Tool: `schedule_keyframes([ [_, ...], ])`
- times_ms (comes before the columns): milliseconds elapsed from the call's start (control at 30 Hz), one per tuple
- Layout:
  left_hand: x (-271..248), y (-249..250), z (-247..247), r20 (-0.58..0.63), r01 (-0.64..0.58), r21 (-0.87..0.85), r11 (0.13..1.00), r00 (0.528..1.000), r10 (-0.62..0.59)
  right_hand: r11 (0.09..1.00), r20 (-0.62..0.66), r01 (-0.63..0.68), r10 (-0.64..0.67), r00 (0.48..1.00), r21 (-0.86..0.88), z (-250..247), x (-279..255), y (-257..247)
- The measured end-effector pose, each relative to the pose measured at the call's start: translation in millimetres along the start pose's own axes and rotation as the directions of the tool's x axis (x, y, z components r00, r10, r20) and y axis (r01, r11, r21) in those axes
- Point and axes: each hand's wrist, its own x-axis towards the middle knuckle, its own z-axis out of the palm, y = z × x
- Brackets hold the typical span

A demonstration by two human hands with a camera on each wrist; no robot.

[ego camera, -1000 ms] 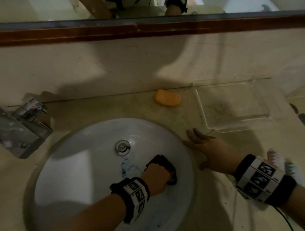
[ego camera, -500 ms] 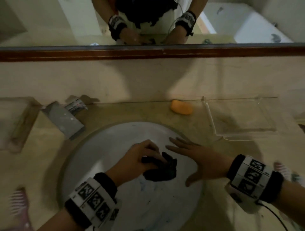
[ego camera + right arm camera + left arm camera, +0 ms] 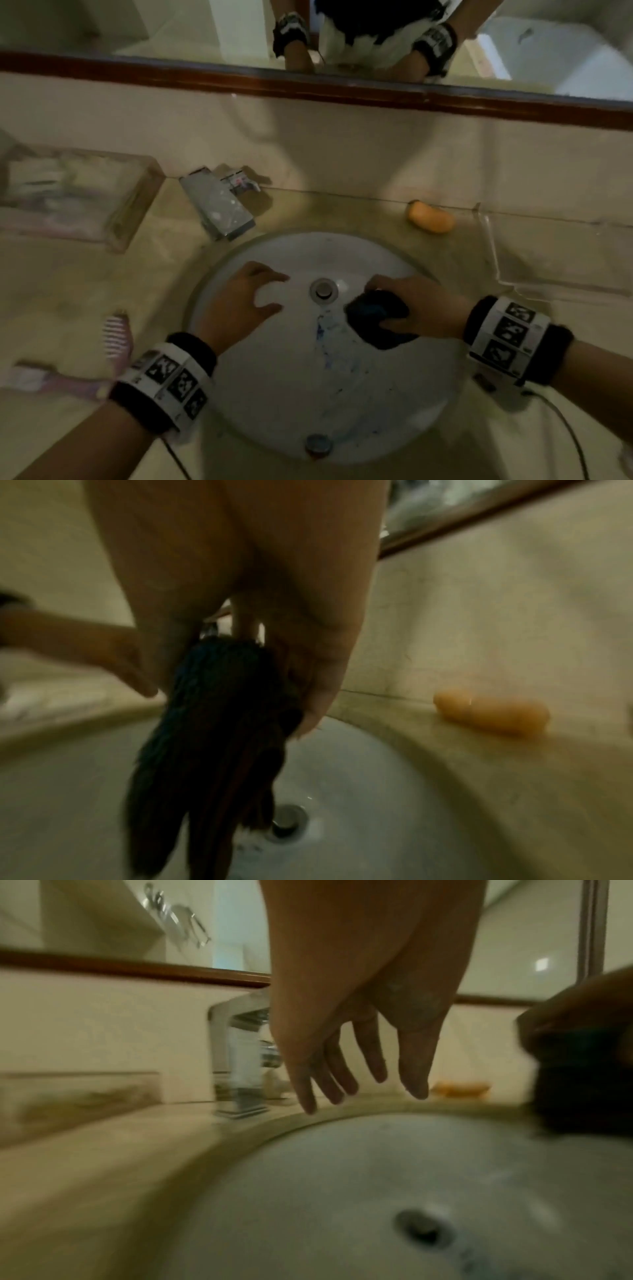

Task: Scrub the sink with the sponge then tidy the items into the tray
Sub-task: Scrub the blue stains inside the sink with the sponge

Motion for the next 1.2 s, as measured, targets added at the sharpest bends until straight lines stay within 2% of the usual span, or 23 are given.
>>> schedule_keyframes([
  [67, -5, -42, -14, 0.012, 0.144, 0.246, 0.958, 0.988, -0.152, 0.960, 0.232, 0.050, 0.016, 0.973, -0.277, 2, 1, 6],
  [100, -8, -61, -21, 0.005, 0.196, 0.316, 0.929, 0.978, -0.208, 0.926, 0.350, 0.097, 0.039, 0.936, -0.364, 6, 2, 9],
  [167, -14, -89, -32, 0.007, 0.276, 0.372, 0.886, 0.954, -0.300, 0.860, 0.554, 0.212, 0.095, 0.827, -0.464, 22, 2, 11],
  [233, -19, -103, -37, 0.060, 0.315, 0.422, 0.850, 0.926, -0.373, 0.815, 0.665, 0.303, 0.130, 0.735, -0.494, 42, 7, 14],
  [333, -20, -110, -37, 0.153, 0.281, 0.485, 0.828, 0.905, -0.396, 0.800, 0.743, 0.364, 0.146, 0.654, -0.477, 66, 21, 19],
  [433, -13, -114, -48, 0.241, 0.246, 0.512, 0.823, 0.878, -0.413, 0.810, 0.759, 0.372, 0.132, 0.638, -0.453, 79, 29, 22],
  [500, -12, -117, -58, 0.306, 0.211, 0.528, 0.823, 0.857, -0.416, 0.817, 0.747, 0.377, 0.096, 0.658, -0.437, 86, 37, 22],
  [600, -13, -119, -62, 0.313, 0.175, 0.566, 0.805, 0.858, -0.407, 0.816, 0.732, 0.373, 0.088, 0.675, -0.442, 97, 56, 25],
  [767, -13, -118, -58, 0.287, 0.205, 0.499, 0.842, 0.877, -0.384, 0.862, 0.603, 0.149, 0.205, 0.771, -0.484, 98, 95, 36],
  [900, -12, -115, -57, 0.263, 0.224, 0.484, 0.846, 0.885, -0.385, 0.906, 0.492, 0.046, 0.186, 0.850, -0.422, 85, 97, 52],
  [933, -12, -114, -57, 0.261, 0.225, 0.480, 0.848, 0.886, -0.383, 0.912, 0.512, 0.071, 0.161, 0.844, -0.403, 83, 95, 53],
  [967, -13, -113, -57, 0.260, 0.229, 0.475, 0.850, 0.886, -0.384, 0.918, 0.566, 0.093, 0.155, 0.810, -0.385, 79, 90, 48],
  [1033, -14, -111, -58, 0.259, 0.241, 0.454, 0.858, 0.886, -0.386, 0.920, 0.715, 0.154, 0.166, 0.680, -0.360, 81, 76, 36],
  [1100, -15, -109, -58, 0.250, 0.250, 0.435, 0.865, 0.889, -0.383, 0.914, 0.794, 0.197, 0.183, 0.579, -0.355, 88, 64, 23],
  [1133, -15, -108, -58, 0.246, 0.252, 0.432, 0.866, 0.891, -0.382, 0.902, 0.815, 0.247, 0.167, 0.555, -0.353, 94, 61, 20],
  [1200, -14, -106, -58, 0.239, 0.270, 0.417, 0.868, 0.889, -0.392, 0.863, 0.827, 0.342, 0.140, 0.545, -0.371, 100, 68, 16],
])
